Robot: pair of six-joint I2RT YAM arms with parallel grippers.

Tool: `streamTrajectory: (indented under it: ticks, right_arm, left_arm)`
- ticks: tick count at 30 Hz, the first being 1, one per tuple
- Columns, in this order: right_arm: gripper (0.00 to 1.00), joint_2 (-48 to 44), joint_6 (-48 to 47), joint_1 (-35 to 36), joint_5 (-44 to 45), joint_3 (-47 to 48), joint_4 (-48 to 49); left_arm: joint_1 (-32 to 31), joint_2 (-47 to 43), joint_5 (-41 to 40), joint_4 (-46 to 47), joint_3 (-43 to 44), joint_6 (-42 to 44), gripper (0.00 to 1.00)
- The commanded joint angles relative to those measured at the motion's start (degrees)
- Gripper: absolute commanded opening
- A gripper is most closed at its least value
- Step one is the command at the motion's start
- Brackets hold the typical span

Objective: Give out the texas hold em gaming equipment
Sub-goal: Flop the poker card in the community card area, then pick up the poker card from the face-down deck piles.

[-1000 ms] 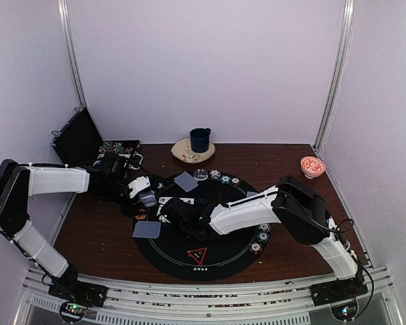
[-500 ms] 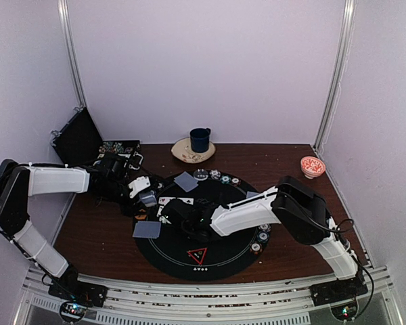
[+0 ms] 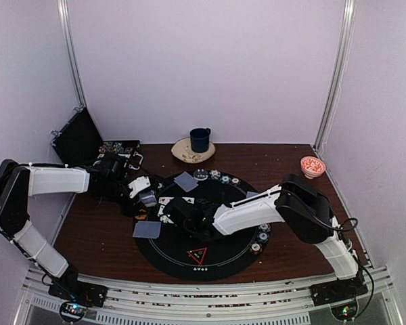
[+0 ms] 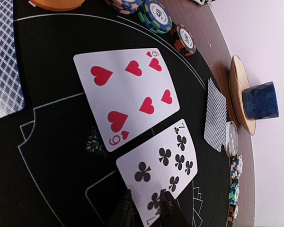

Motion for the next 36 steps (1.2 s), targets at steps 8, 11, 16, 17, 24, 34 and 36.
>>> streamTrajectory:
  ticks: [8,11,16,17,24,34,36]
  right_arm:
    - [0.35,-3.65,0.89,1.5,-1.52,-1.34,-0.93]
    - [0.41,-7.23,2.1,1.56,-2.73,-3.45,0.5]
    - [0.61,-15.71,6.19,1.64,-5.14,-9.2,2.11]
    - [0.65,-17.41,7.25,1.6,-5.69,-10.5,2.1]
    - [1.0,-27.63,18.55,0.4,-7.54,-17.03,1.76]
    - [1.0,-27.54,44.69,-8.22,-28.11,-19.14,6.52]
    - [1.0,-24.96,48.06,-8.74,-33.75,-17.67,7.47]
  left_arm:
    - [0.47,0.12,1.31,1.63,1.42,-0.48,0.34]
    - [0.49,0.0,1.27,1.67,1.41,-0.43,0.34]
    - [0.51,-0.02,1.4,1.63,1.41,-0.47,0.34]
    - [0.47,-0.15,1.47,1.63,1.34,-0.39,0.34]
    - [0.31,-1.61,2.6,1.38,0.91,0.16,0.34]
    - [-4.2,-4.71,2.05,1.28,-1.48,1.78,0.34]
    - [-4.89,-5.5,2.42,1.28,-2.1,2.24,0.34]
